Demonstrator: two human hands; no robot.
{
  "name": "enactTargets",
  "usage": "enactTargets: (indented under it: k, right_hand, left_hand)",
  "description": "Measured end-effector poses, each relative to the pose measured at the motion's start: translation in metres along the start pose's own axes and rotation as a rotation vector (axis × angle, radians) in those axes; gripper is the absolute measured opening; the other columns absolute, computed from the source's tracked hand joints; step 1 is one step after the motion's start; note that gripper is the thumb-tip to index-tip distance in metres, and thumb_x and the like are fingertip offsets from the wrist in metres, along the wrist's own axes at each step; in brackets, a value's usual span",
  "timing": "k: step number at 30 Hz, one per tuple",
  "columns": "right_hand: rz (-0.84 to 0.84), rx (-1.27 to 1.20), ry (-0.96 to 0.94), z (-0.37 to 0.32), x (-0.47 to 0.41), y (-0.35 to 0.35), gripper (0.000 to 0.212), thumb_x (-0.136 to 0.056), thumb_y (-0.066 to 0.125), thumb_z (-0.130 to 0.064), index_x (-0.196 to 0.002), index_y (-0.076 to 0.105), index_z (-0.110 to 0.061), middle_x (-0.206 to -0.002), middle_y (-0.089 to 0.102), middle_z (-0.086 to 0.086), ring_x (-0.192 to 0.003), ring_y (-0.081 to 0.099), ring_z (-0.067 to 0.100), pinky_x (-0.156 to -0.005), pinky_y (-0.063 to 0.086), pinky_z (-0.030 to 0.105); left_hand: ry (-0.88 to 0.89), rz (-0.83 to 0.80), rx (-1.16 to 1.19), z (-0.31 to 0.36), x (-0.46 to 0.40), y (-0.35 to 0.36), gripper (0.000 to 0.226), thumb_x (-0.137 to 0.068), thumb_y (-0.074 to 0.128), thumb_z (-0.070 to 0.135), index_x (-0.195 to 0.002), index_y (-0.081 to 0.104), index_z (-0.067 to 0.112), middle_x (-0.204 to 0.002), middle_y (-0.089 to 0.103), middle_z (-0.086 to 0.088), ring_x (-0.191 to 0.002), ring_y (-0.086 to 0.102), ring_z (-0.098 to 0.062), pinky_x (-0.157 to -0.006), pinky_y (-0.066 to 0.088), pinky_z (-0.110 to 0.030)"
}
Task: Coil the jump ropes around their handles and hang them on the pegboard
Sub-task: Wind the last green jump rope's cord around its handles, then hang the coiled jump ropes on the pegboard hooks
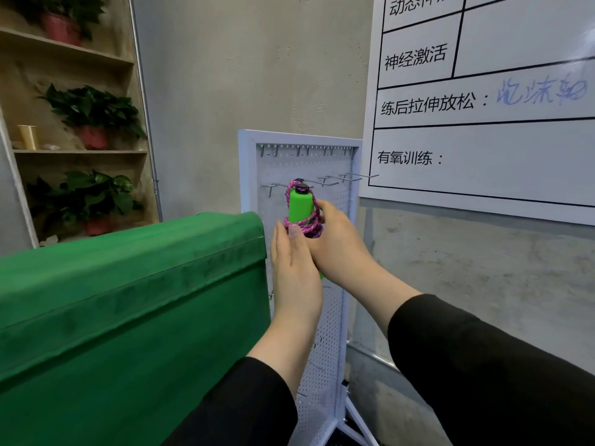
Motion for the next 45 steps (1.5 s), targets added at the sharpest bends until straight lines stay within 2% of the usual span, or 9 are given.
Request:
enactTargets:
  k: [2,5,9,13,21,29,34,41,45]
  right_hand:
    - [0.009,0.045,-0.016,-0.001,-0.002,0.006,0.051,-0.083,0.073,-0.052,-0.127,0.055,-0.033,-0.115,0.063,-0.002,-0.099,0.063,0.012,-0.086,0.052,0.034]
    - [-0.004,0.120,-0.051,-0.004,-0.004,0.012,0.047,-0.087,0.069,-0.050,-0.127,0.055,-0.029,-0.113,0.059,0.000,-0.096,0.055,0.014,-0.080,0.044,0.032]
    - [-0.053,0.186,-0.070,-0.002,-0.002,0.020,0.070,-0.091,0.065,-0.049,-0.150,0.038,-0.024,-0.119,0.052,0.004,-0.104,0.054,0.020,-0.086,0.045,0.034]
    - [-0.107,0.188,-0.064,0.003,0.002,0.023,0.086,-0.091,0.064,-0.055,-0.159,0.021,-0.026,-0.134,0.052,0.006,-0.120,0.053,0.023,-0.095,0.046,0.037]
    - [-0.169,0.150,-0.037,0.007,0.012,0.018,0.096,-0.094,0.061,-0.056,-0.163,0.002,-0.021,-0.165,0.029,-0.001,-0.146,0.038,0.019,-0.117,0.036,0.043]
    - [-0.075,0.124,-0.026,0.023,0.039,-0.009,0.071,-0.101,0.050,-0.052,-0.160,0.024,-0.024,-0.164,0.032,-0.005,-0.146,0.037,0.015,-0.119,0.033,0.042]
    - [-0.070,0.104,0.059,0.061,0.095,-0.039,0.059,-0.102,0.051,-0.047,-0.154,0.037,-0.024,-0.156,0.043,-0.006,-0.136,0.047,0.012,-0.112,0.040,0.035]
    - [-0.093,0.185,0.317,0.167,0.215,-0.095,0.045,-0.102,0.055,-0.040,-0.141,0.056,-0.019,-0.139,0.061,-0.004,-0.119,0.060,0.014,-0.095,0.045,0.027]
    - [-0.087,0.200,0.516,0.245,0.293,-0.115,0.036,-0.101,0.057,-0.037,-0.132,0.062,-0.018,-0.130,0.067,-0.001,-0.114,0.063,0.016,-0.093,0.045,0.026]
  left_hand:
    - [0.017,-0.006,-0.013,-0.001,0.005,-0.002,0.065,-0.106,0.024,0.055,-0.163,0.013,0.026,-0.170,0.008,0.012,-0.153,0.005,0.001,-0.127,0.008,-0.031]
    - [0.023,-0.004,-0.018,-0.005,0.005,-0.005,0.081,-0.094,0.023,0.066,-0.163,0.009,0.027,-0.170,0.005,0.014,-0.153,0.004,0.002,-0.128,0.008,-0.032]
    - [0.035,0.007,-0.028,-0.016,0.004,-0.009,0.085,-0.093,0.023,0.079,-0.163,0.008,0.032,-0.169,0.008,0.015,-0.154,0.008,-0.001,-0.128,0.015,-0.040]
    - [0.121,0.022,0.004,-0.016,0.008,-0.014,0.066,-0.103,0.029,0.060,-0.162,0.014,0.036,-0.160,0.018,0.027,-0.145,0.016,0.013,-0.124,0.016,-0.029]
    - [-0.086,-0.014,-0.023,-0.028,0.021,-0.018,0.066,-0.104,0.025,0.062,-0.162,0.019,0.032,-0.168,0.020,0.014,-0.153,0.018,-0.006,-0.126,0.017,-0.036]
    - [-0.125,0.004,-0.002,-0.031,0.035,-0.016,0.049,-0.109,0.034,0.048,-0.140,0.060,0.022,-0.136,0.061,0.009,-0.132,0.052,-0.011,-0.116,0.039,-0.041]
    - [-0.210,-0.079,-0.027,-0.048,0.061,0.011,0.030,-0.108,0.042,0.041,-0.093,0.065,0.028,-0.110,0.071,0.006,-0.110,0.066,-0.011,-0.105,0.050,-0.045]
    - [-0.359,-0.354,-0.174,-0.115,0.138,0.089,0.025,-0.106,0.049,0.029,-0.109,0.066,0.011,-0.098,0.073,-0.006,-0.098,0.072,-0.021,-0.093,0.056,-0.044]
    - [-0.549,-0.638,-0.314,-0.190,0.201,0.137,0.022,-0.106,0.052,0.034,-0.104,0.065,0.017,-0.098,0.073,-0.007,-0.094,0.071,-0.024,-0.081,0.054,-0.038]
Point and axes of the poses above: each hand's wrist, its own x-axis away from the middle knuckle, its own y-axis out of the palm, z = x × y, the point moved 6 cm from there along -x, towards the middle knuckle
